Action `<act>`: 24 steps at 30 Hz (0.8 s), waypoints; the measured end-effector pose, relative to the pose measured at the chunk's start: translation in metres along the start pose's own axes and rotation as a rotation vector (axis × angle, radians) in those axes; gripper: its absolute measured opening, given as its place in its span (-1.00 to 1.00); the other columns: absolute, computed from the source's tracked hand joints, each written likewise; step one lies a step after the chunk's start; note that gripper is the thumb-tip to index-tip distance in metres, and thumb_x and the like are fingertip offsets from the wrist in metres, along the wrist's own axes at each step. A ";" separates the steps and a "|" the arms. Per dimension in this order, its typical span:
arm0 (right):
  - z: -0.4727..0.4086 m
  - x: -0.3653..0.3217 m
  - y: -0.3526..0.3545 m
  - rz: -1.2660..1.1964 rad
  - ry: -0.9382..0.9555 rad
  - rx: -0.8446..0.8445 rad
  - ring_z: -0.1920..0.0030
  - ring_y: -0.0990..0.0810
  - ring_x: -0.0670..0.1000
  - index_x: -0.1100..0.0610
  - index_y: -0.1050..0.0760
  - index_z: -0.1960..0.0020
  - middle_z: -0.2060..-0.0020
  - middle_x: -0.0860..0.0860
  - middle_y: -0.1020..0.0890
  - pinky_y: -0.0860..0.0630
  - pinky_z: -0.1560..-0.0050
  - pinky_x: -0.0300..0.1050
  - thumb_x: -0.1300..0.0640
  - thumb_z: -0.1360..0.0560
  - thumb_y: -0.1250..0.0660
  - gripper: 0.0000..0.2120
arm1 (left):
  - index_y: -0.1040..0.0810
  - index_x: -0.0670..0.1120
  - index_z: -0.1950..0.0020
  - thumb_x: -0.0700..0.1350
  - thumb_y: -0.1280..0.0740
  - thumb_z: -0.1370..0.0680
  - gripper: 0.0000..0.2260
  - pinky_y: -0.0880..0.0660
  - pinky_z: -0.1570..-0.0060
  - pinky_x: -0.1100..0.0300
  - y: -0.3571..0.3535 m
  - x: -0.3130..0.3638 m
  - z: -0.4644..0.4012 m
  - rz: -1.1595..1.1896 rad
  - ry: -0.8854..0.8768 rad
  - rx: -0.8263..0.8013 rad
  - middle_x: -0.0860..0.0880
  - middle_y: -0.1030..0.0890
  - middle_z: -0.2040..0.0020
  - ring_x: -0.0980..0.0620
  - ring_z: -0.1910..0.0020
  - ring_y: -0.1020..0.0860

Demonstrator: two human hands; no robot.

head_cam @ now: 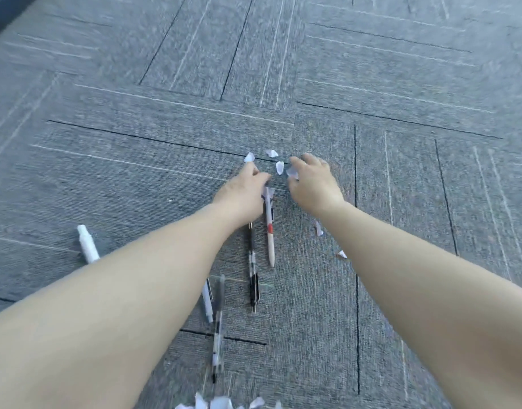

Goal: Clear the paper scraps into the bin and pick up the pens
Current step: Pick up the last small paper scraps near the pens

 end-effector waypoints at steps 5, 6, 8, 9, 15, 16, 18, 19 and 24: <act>0.007 -0.003 -0.003 0.025 0.116 0.269 -0.12 -0.48 0.14 0.24 -0.62 -0.04 -0.08 0.06 -0.59 -0.47 0.04 -0.05 0.33 -0.57 -0.21 -0.79 | -0.54 -0.08 0.02 -0.08 -0.33 -0.55 -0.91 -0.45 0.02 0.01 0.003 -0.001 -0.007 0.007 -0.053 0.055 -0.08 -0.47 -0.03 -0.11 -0.02 -0.49; 0.007 -0.004 -0.002 0.036 0.134 0.281 -0.07 -0.50 0.13 0.23 -0.63 0.00 -0.01 0.06 -0.59 -0.46 0.10 -0.07 0.36 -0.55 -0.23 -0.79 | -0.54 -0.08 0.05 -0.08 -0.33 -0.55 -0.91 -0.45 0.02 0.01 0.004 -0.001 -0.006 -0.001 -0.050 0.047 -0.09 -0.48 -0.02 -0.11 -0.01 -0.49; 0.008 -0.005 0.003 0.004 0.139 0.293 0.00 -0.53 0.11 0.22 -0.65 0.00 0.06 0.06 -0.59 -0.42 0.13 -0.10 0.39 -0.53 -0.24 -0.77 | -0.53 -0.10 0.06 -0.14 -0.31 -0.56 -0.95 -0.48 0.02 -0.01 0.006 -0.005 -0.005 0.010 -0.025 0.061 -0.11 -0.51 -0.02 -0.12 0.00 -0.51; 0.007 -0.006 0.009 -0.051 0.125 0.302 0.03 -0.54 0.11 0.22 -0.65 -0.02 0.06 0.07 -0.60 -0.44 0.13 -0.09 0.38 -0.54 -0.25 -0.78 | -0.51 -0.11 0.06 -0.18 -0.29 -0.56 -0.97 -0.49 0.04 -0.02 0.010 -0.009 -0.005 0.044 0.003 0.108 -0.11 -0.52 -0.02 -0.12 0.02 -0.52; -0.026 -0.020 0.011 -0.172 -0.016 0.174 -0.11 -0.53 0.17 0.15 -0.55 -0.26 -0.18 0.13 -0.51 -0.52 -0.10 0.04 0.23 -0.57 -0.21 -0.70 | -0.46 -0.07 -0.15 -0.13 -0.21 -0.59 -0.85 -0.38 0.19 0.11 0.036 -0.031 -0.027 0.218 0.200 0.337 -0.10 -0.46 -0.12 -0.08 0.08 -0.50; -0.030 -0.022 0.005 -0.148 -0.027 0.139 -0.18 -0.47 0.18 0.14 -0.50 -0.32 -0.22 0.15 -0.47 -0.49 -0.17 0.06 0.17 -0.56 -0.23 -0.67 | -0.41 -0.03 -0.25 -0.07 -0.21 -0.59 -0.76 -0.42 0.11 0.07 0.032 -0.028 -0.033 0.196 0.194 0.266 -0.11 -0.40 -0.20 -0.10 0.04 -0.50; -0.034 -0.022 -0.004 -0.058 -0.021 0.125 -0.24 -0.37 0.20 0.16 -0.48 -0.31 -0.23 0.16 -0.42 -0.40 -0.24 0.07 0.10 -0.55 -0.27 -0.65 | -0.31 0.04 -0.37 0.09 -0.23 -0.57 -0.61 -0.45 -0.01 0.00 0.022 -0.021 -0.042 0.061 0.161 0.154 -0.11 -0.32 -0.28 -0.12 -0.08 -0.49; -0.035 -0.021 -0.006 -0.044 -0.010 0.148 -0.23 -0.36 0.19 0.17 -0.50 -0.27 -0.21 0.16 -0.43 -0.38 -0.24 0.06 0.11 -0.56 -0.27 -0.69 | -0.31 0.04 -0.37 0.14 -0.25 -0.55 -0.57 -0.46 -0.02 -0.02 0.019 -0.020 -0.045 -0.015 0.140 0.143 -0.11 -0.32 -0.28 -0.12 -0.10 -0.49; -0.040 -0.012 -0.003 -0.137 -0.009 0.203 -0.07 -0.50 0.13 0.19 -0.54 0.04 -0.02 0.09 -0.53 -0.45 -0.10 -0.02 0.26 -0.55 -0.27 -0.92 | -0.39 -0.13 -0.22 -0.05 -0.30 -0.57 -0.72 -0.35 0.17 0.05 0.019 -0.023 -0.054 -0.084 0.090 0.225 -0.12 -0.41 -0.17 -0.11 -0.01 -0.51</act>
Point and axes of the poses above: each hand's wrist, its own z-axis away from the middle knuckle, its own y-axis out of the back of the hand, x = y × z, the point moved 6 cm from there along -z, towards the middle knuckle
